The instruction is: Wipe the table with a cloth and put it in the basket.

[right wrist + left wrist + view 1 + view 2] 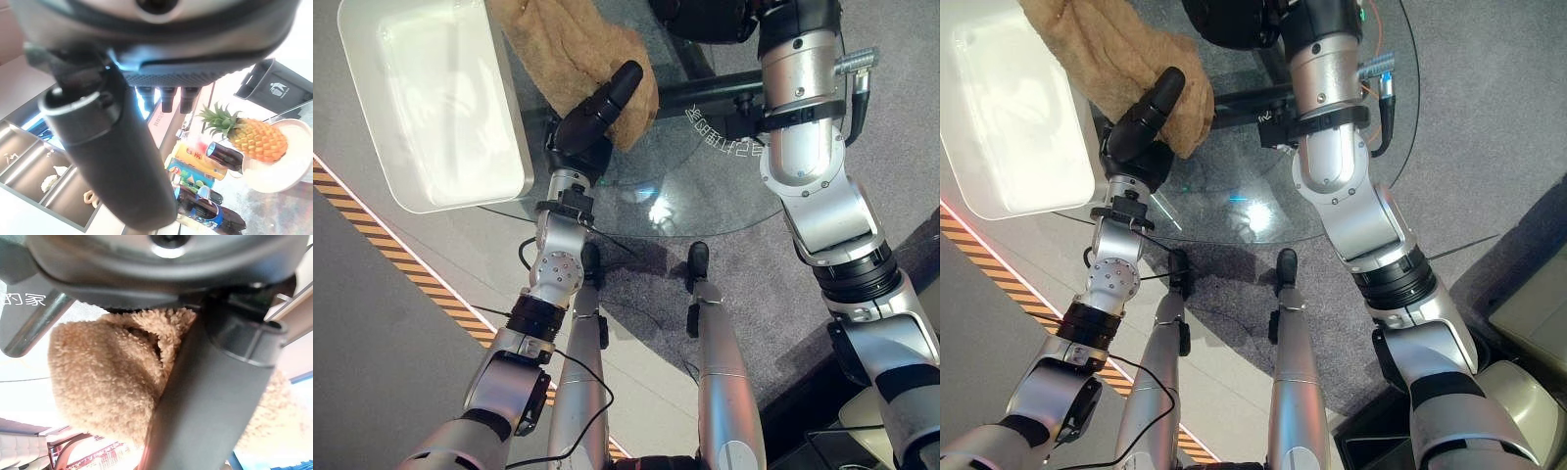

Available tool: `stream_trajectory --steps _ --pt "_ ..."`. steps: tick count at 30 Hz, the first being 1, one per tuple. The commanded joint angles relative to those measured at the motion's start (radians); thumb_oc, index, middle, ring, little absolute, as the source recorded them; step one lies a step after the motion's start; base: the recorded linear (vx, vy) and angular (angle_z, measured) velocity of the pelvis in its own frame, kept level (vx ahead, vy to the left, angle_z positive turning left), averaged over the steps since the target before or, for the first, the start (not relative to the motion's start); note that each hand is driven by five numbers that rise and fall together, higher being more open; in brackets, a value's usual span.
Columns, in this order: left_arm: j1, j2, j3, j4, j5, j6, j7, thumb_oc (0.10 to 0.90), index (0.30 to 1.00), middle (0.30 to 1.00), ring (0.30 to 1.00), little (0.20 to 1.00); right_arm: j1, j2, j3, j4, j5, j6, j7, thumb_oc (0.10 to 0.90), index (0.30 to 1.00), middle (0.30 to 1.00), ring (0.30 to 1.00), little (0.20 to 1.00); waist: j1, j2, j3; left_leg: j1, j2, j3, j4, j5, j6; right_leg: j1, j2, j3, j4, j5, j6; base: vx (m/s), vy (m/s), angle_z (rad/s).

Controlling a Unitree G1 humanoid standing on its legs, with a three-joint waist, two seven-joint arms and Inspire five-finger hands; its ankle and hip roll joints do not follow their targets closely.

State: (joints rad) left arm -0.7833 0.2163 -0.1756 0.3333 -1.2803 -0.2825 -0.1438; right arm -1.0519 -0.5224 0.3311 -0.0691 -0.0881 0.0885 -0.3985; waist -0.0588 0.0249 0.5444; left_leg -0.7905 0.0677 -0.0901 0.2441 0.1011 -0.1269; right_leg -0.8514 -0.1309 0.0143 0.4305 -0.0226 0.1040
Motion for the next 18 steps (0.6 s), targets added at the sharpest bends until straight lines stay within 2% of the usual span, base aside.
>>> stream_trajectory --steps 1,10,18 --pt "-0.122 0.041 0.044 -0.149 0.025 -0.109 -0.116 0.100 0.300 0.300 0.300 0.200 -0.065 -0.011 -0.097 -0.100 -0.035 -0.107 -0.070 0.800 0.900 0.900 0.900 0.900 0.003 -0.028 -0.024 0.026 -0.098 0.089 -0.016 -0.038 0.105 0.068 0.145 -0.030 -0.114 0.002 -0.064 0.00 0.000 0.00" --pt "-0.120 0.057 0.073 -0.134 0.021 -0.147 -0.140 0.100 0.300 0.300 0.300 0.200 0.013 -0.026 -0.114 -0.019 -0.034 -0.063 -0.108 0.800 0.900 0.900 0.900 0.900 -0.003 -0.025 -0.024 0.018 -0.096 0.091 -0.010 -0.034 0.104 0.062 0.145 -0.030 -0.108 0.004 -0.064 0.00 0.000 0.00" --pt "-0.108 0.079 0.104 -0.112 0.000 -0.184 -0.161 0.100 0.300 0.300 0.300 0.200 0.099 -0.037 -0.167 0.060 -0.003 -0.097 -0.194 0.800 0.900 0.900 0.900 0.900 -0.011 -0.019 -0.024 0.032 -0.092 0.091 -0.013 -0.054 0.102 0.070 0.142 -0.025 -0.102 -0.012 -0.057 0.00 0.000 0.00"
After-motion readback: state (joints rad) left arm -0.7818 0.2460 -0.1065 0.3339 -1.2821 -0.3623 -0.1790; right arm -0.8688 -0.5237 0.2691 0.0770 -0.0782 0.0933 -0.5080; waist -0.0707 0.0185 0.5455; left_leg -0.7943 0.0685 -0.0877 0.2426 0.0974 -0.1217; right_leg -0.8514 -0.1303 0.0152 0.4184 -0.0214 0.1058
